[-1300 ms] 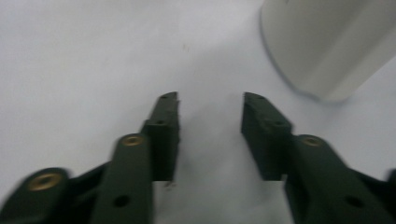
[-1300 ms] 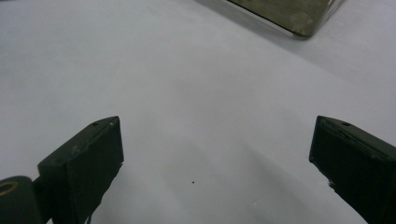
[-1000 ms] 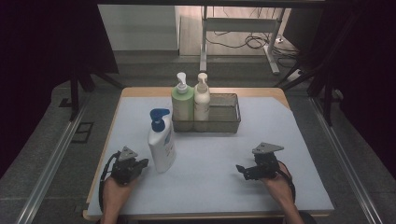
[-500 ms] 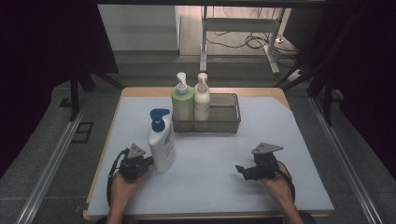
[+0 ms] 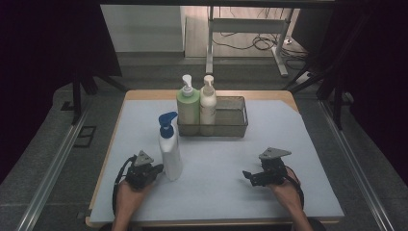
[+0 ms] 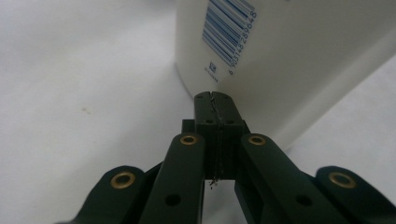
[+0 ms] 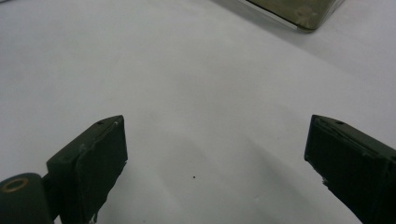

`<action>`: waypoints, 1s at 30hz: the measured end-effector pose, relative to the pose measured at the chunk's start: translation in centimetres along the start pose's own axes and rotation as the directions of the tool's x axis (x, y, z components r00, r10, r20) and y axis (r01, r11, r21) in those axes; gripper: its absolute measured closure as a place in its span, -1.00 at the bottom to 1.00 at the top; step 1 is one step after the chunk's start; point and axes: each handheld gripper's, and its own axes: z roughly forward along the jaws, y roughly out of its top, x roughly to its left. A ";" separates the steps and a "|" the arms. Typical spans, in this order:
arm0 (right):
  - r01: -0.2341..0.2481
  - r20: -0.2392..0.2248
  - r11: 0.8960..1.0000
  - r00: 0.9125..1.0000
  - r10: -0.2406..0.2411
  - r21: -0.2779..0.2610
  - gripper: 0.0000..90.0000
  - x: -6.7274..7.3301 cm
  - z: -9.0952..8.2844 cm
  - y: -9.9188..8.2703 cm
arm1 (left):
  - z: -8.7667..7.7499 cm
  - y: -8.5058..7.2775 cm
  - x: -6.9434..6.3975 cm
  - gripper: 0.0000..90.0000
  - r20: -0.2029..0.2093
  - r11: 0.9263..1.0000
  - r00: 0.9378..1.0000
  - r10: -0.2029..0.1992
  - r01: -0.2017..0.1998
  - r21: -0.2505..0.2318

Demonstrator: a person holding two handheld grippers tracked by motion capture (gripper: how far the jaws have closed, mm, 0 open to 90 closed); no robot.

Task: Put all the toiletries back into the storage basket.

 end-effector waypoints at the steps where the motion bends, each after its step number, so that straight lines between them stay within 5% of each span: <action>1: 0.000 -0.001 1.000 1.000 0.000 0.002 -0.87 0.0 0.0 0.0 | 0.0 0.0 -0.1 1.00 0.005 1.000 1.000 0.005 -0.005 0.003; 30: 0.019 -0.022 1.000 1.000 -0.018 0.014 -0.88 0.1 0.3 -0.1 | 1.7 1.1 -3.7 0.99 0.117 0.995 0.988 0.102 -0.103 0.006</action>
